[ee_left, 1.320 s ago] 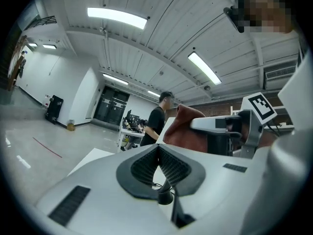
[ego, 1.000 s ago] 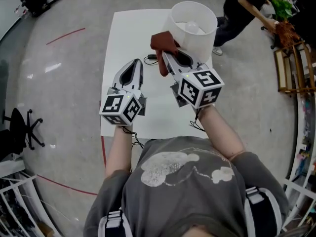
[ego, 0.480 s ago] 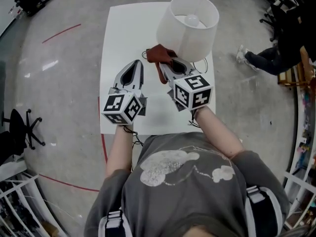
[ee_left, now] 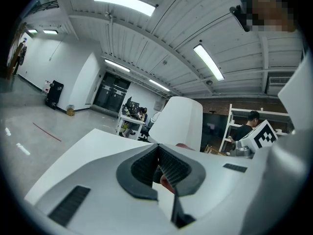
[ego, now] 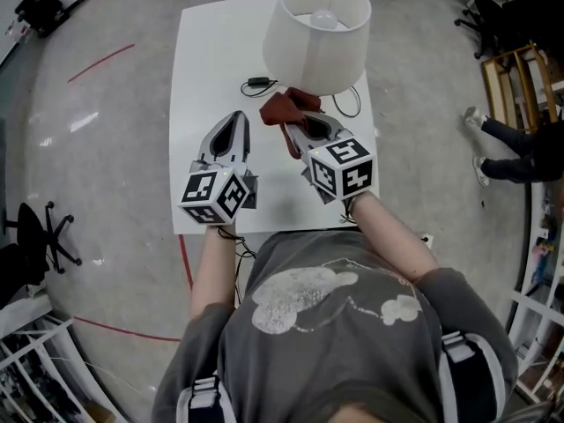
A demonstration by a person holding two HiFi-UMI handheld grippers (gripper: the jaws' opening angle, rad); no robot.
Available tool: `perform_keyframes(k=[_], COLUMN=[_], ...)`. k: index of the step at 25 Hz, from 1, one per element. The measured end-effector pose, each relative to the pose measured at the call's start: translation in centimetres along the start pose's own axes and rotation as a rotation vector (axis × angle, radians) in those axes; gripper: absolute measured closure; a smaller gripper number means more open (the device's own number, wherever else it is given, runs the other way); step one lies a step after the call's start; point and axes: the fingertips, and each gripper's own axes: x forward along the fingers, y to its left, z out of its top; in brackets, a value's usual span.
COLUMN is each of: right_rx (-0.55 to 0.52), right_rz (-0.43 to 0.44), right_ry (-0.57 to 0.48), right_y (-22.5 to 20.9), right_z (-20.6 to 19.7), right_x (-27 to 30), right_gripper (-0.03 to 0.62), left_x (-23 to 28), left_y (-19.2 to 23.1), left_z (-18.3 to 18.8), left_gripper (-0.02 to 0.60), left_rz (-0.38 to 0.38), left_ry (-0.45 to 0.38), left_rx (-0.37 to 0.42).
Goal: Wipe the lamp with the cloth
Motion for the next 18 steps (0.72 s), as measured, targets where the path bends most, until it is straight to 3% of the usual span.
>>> perform_keyframes(k=[9,18], right_rx=[0.002,-0.089], right_rz=[0.019,0.153], right_ry=[-0.012,-0.009], right_y=[-0.3,-0.8], right_z=[-1.3,-0.7], right_x=[-4.2,-5.8], right_gripper=[0.536,0.536], left_x=[0.4,0.6], left_y=[-2.2,-4.2], left_z=[-1.7,-2.2], left_gripper=[0.574,0.574], left_rz=[-0.038,0.051], left_ry=[0.029,-0.001], left_rx=[-0.007,-0.005])
